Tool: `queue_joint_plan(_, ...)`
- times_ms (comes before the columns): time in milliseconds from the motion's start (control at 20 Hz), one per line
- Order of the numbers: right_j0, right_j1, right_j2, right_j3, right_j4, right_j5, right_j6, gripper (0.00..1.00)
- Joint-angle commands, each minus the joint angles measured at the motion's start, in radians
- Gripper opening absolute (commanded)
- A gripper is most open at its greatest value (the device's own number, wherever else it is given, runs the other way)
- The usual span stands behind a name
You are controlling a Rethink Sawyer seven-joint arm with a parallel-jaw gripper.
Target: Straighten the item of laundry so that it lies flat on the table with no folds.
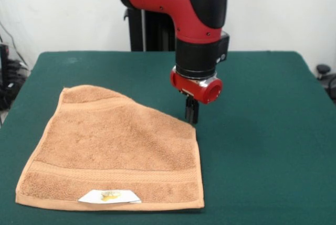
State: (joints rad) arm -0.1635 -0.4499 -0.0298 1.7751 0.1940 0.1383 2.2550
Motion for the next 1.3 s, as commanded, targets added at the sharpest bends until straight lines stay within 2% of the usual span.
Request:
queue_joint_plan(50, 0.010, 0.037, 0.095, 0.069, 0.056, -0.029, 0.201, 0.00)
queue_joint_plan(650, -0.004, 0.087, 0.084, 0.006, 0.042, -0.052, 0.172, 0.00)
queue_joint_plan(900, -0.024, 0.137, 0.077, -0.066, 0.023, -0.060, 0.130, 0.00)
queue_joint_plan(1300, -0.034, 0.156, 0.052, -0.108, 0.008, -0.059, 0.111, 0.00)
